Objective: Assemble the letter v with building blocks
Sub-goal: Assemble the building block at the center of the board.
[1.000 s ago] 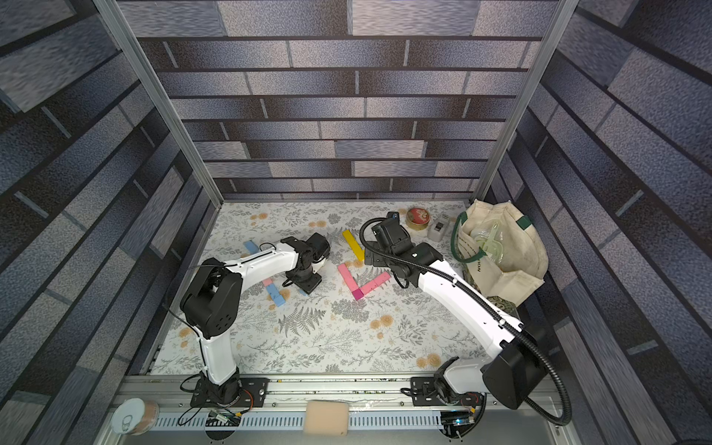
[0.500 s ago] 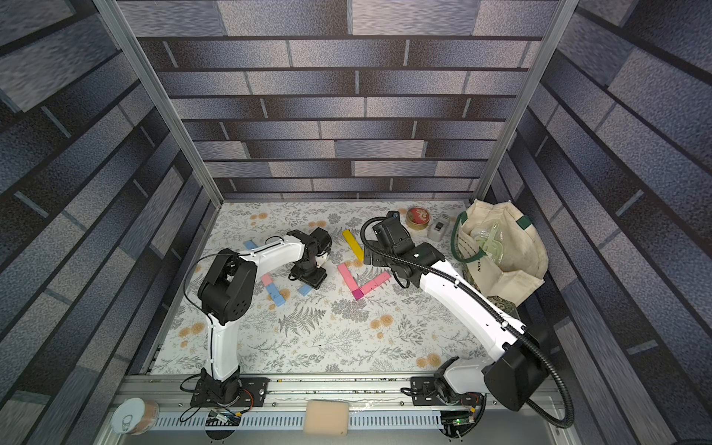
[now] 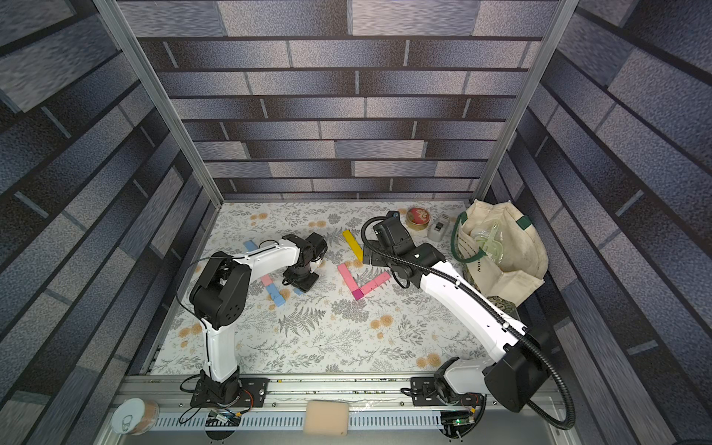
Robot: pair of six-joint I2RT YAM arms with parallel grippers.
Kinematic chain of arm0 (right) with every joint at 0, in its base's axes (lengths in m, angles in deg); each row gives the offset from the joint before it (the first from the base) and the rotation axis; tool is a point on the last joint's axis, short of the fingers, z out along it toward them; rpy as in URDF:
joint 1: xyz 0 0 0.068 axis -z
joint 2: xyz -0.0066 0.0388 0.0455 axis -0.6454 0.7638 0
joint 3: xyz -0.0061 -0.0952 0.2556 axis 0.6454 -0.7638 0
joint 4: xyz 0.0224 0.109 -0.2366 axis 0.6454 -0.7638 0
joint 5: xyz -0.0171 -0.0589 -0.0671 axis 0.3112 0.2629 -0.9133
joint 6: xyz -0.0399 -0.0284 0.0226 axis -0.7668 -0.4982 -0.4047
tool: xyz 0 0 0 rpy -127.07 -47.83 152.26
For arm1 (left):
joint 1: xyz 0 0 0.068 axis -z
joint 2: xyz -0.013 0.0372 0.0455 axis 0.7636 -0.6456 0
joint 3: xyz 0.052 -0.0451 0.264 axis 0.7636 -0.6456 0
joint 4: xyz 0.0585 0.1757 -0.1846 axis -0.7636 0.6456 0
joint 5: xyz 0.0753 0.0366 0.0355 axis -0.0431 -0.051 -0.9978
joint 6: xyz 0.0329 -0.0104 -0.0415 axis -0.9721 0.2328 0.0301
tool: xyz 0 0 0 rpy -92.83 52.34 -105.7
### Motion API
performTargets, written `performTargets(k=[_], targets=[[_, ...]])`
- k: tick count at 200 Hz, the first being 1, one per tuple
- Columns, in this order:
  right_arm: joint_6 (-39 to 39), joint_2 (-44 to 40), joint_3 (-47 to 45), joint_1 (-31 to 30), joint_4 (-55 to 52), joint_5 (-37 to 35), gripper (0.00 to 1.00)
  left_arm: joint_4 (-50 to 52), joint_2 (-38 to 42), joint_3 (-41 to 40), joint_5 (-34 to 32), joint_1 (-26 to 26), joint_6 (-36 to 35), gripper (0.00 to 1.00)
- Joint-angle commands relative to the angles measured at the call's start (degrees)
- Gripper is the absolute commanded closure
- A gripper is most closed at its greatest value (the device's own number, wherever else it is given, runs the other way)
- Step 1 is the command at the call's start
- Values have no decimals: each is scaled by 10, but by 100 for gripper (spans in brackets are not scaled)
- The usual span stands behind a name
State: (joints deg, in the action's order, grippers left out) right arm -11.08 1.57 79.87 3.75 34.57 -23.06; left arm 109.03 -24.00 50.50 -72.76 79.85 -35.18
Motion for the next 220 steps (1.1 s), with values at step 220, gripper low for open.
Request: performTargets(k=[220], targets=[[41,5,25,3,1,18,0,-32,77,-124,-35,9,-129,58]])
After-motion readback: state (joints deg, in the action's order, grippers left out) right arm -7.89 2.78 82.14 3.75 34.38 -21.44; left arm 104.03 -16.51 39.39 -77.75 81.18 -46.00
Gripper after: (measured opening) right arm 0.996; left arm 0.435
